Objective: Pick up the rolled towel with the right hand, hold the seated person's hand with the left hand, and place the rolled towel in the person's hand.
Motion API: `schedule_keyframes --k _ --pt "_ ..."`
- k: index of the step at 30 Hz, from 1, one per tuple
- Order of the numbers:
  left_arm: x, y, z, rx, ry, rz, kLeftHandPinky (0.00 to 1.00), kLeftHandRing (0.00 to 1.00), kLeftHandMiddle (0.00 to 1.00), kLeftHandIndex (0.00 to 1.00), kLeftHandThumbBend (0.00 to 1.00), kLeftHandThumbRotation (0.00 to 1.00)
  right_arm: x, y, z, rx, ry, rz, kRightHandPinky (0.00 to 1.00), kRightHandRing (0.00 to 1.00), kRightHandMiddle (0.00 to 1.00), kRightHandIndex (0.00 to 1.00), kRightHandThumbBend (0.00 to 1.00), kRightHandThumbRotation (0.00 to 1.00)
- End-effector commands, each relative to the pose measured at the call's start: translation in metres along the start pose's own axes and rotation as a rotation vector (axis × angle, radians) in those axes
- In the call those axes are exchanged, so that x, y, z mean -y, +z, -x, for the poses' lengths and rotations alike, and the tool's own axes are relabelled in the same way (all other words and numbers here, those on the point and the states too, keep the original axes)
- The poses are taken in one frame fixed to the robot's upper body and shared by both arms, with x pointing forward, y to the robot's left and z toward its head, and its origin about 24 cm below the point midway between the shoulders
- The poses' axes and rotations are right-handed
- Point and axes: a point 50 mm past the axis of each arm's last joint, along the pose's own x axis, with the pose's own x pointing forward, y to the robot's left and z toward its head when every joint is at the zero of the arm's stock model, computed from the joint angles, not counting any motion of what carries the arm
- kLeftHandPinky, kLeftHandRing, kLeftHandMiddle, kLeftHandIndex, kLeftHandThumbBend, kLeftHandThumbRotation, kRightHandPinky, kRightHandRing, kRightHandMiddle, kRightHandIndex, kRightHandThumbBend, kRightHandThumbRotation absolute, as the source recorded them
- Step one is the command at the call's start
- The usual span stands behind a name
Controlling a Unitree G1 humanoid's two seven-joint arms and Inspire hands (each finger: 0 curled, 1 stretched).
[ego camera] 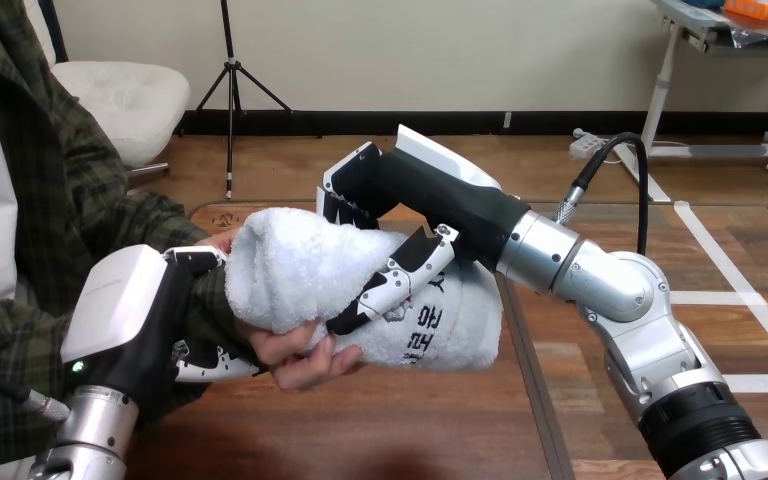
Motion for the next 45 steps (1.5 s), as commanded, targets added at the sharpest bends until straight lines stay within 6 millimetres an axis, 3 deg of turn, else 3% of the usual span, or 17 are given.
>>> schedule_keyframes --k 1,22,28,33,41,45 --pt "-0.009 0.026 -0.019 0.134 0.061 0.031 0.39 0.44 0.48 0.48 0.95 0.00 0.004 0.015 -0.014 0.057 0.012 0.042 0.11 0.16 0.22 0.26 0.79 0.00" --pt "-0.008 0.026 -0.020 0.136 0.061 0.035 0.39 0.44 0.48 0.48 0.95 0.00 0.003 0.014 -0.012 0.042 0.016 0.057 0.13 0.18 0.24 0.28 0.79 0.00" --pt "-0.008 0.026 -0.020 0.135 0.061 0.036 0.39 0.44 0.49 0.48 0.95 0.00 0.004 0.016 -0.011 0.048 0.020 0.053 0.20 0.26 0.35 0.38 0.85 0.01" --pt "-0.007 0.026 -0.019 0.125 0.053 0.047 0.39 0.44 0.49 0.48 0.94 0.00 0.006 0.019 -0.010 0.030 0.042 0.044 0.38 0.48 0.55 0.58 0.93 0.07" --pt "-0.008 0.027 -0.019 0.132 0.056 0.052 0.39 0.44 0.48 0.48 0.94 0.00 0.008 0.024 -0.005 0.035 0.041 0.046 0.62 0.72 0.76 0.78 0.99 0.20" --pt "-0.008 0.028 -0.019 0.131 0.056 0.052 0.38 0.44 0.48 0.48 0.94 0.00 0.009 0.025 -0.003 0.038 0.037 0.039 0.70 0.79 0.82 0.84 1.00 0.25"
